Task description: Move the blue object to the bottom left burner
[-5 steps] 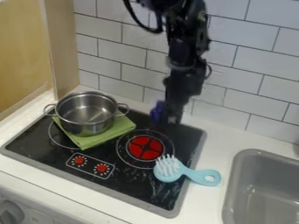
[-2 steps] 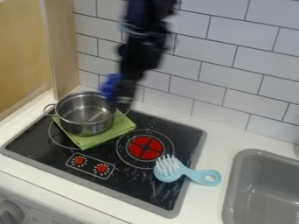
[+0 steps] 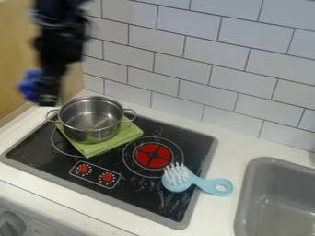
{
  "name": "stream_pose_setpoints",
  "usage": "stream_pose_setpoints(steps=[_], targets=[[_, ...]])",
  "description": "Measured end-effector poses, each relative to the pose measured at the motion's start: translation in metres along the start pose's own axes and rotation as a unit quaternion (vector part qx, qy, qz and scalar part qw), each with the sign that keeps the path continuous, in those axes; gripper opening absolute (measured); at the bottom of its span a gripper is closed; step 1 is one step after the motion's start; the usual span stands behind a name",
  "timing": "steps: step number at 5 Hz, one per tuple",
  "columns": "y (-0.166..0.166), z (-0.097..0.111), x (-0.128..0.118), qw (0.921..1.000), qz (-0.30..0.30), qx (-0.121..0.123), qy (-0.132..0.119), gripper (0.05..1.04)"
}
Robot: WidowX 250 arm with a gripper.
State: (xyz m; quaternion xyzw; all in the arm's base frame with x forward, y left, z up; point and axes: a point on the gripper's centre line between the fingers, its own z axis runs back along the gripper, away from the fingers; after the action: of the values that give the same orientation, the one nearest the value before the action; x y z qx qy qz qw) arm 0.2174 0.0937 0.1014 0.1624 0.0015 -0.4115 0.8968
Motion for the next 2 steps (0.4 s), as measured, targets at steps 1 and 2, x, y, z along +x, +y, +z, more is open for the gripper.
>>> stream_pose_setpoints(steps=[1,2], targets=[[0.009,-0.019,-0.02,0.9998,0.016,-0.01,0.007,0.718],[0.012,-0.045,-0.03,0.999,0.029,-0.033,-0.005,0.717]])
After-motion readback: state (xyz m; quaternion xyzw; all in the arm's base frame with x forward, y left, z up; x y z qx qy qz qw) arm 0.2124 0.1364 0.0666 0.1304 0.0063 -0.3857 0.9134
